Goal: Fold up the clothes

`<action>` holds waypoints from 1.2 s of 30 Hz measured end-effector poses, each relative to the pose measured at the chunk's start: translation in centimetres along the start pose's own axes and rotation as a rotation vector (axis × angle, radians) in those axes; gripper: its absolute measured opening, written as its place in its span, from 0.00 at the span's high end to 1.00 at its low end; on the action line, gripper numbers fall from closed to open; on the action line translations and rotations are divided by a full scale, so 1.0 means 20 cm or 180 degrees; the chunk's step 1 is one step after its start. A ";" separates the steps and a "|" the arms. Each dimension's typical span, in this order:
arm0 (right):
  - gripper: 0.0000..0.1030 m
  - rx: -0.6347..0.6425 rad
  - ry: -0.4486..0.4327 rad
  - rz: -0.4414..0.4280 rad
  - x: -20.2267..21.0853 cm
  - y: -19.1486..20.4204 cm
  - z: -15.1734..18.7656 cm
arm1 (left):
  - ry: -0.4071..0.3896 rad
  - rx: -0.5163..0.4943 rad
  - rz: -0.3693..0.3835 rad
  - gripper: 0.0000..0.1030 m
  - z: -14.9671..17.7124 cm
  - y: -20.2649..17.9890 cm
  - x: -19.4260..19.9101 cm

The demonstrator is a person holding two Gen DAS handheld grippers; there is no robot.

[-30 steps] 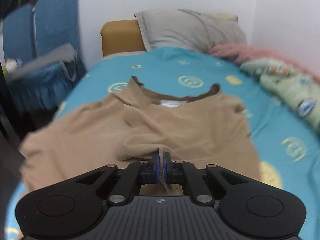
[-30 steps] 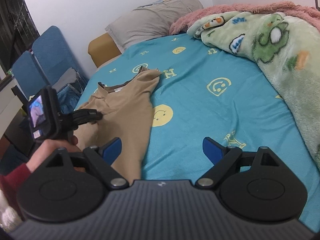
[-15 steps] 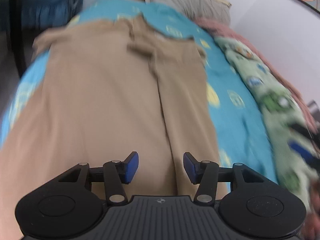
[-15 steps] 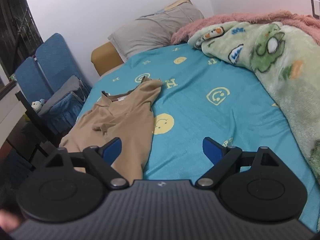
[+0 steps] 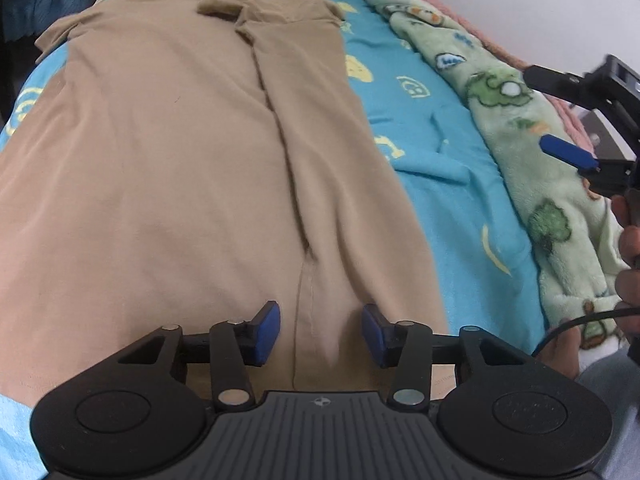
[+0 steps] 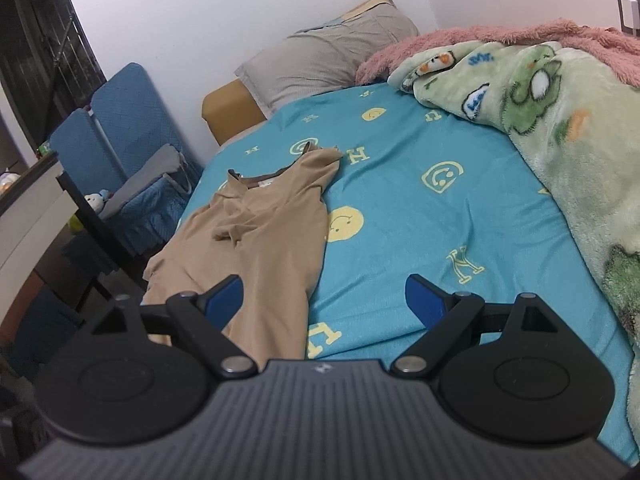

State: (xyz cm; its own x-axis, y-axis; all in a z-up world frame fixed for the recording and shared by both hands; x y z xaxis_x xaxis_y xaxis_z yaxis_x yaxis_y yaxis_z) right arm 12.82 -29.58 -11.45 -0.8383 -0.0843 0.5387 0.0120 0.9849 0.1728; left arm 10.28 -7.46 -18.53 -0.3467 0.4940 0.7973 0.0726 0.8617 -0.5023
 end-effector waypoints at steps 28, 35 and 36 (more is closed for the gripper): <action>0.13 0.1423 -0.0019 -0.0473 -0.30 0.56 -0.24 | -0.1548 -0.0101 -0.0353 0.01 -0.58 0.17 0.45; 0.14 0.2473 0.0353 -0.1065 -0.97 1.34 -0.36 | -0.1599 0.0281 -0.0491 0.01 -0.70 0.58 0.42; 0.14 0.2622 0.0412 -0.1162 -1.06 1.46 -0.36 | -0.1571 0.0388 -0.0480 0.01 -0.72 0.64 0.40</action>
State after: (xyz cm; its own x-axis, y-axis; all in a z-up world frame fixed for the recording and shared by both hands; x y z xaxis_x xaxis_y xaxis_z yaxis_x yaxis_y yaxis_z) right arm 34.86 -0.12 -11.98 -0.6452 -0.3795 0.6631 -0.6772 0.6859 -0.2664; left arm 21.81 9.15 -13.75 -0.7460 0.2270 0.6261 -0.1111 0.8846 -0.4530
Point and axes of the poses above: each gripper's, at about its wrist camera, not at the fingertips, and x roughly against the way its jaws point, y to its left, z to its underside, the point moved 3 cm from there along -x, roughly the way its jaws point, and after that the axes turned 15 degrees about x, right-handed, at the moved point
